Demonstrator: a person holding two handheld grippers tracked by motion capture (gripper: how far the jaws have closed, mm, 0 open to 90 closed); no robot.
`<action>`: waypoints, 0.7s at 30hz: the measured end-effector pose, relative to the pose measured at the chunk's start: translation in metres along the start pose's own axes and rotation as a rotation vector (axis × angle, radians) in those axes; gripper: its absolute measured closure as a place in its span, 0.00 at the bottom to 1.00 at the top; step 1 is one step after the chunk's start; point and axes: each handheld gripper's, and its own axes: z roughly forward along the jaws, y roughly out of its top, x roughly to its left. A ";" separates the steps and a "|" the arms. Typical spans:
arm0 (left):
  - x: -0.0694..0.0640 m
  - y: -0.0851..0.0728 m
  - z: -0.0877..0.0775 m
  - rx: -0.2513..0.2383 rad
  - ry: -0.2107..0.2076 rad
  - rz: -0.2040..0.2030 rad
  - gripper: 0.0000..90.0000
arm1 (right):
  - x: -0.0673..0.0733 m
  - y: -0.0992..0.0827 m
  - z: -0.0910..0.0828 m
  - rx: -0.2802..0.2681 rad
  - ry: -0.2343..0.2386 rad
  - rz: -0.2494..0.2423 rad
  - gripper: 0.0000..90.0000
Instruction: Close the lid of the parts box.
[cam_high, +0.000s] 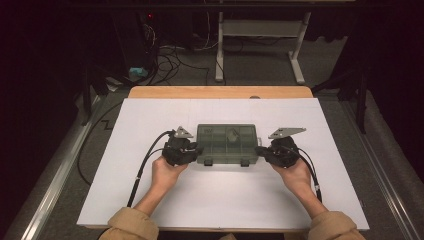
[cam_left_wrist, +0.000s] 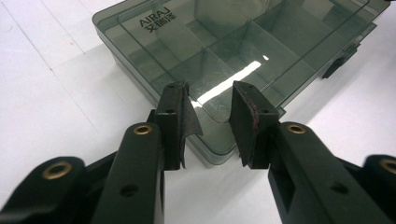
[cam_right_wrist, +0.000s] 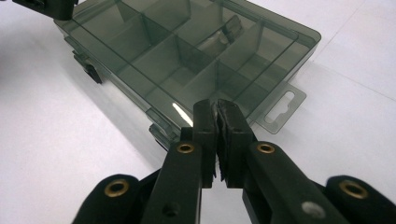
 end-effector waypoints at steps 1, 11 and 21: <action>0.000 0.000 0.000 -0.002 0.000 0.001 0.73 | 0.000 0.000 0.000 0.001 -0.002 -0.004 0.97; -0.001 -0.002 0.000 -0.015 0.006 0.029 0.77 | 0.000 -0.002 0.002 0.009 0.006 0.003 0.99; 0.001 -0.002 0.003 -0.018 0.026 0.031 0.77 | 0.003 0.001 0.007 0.007 -0.005 -0.025 1.00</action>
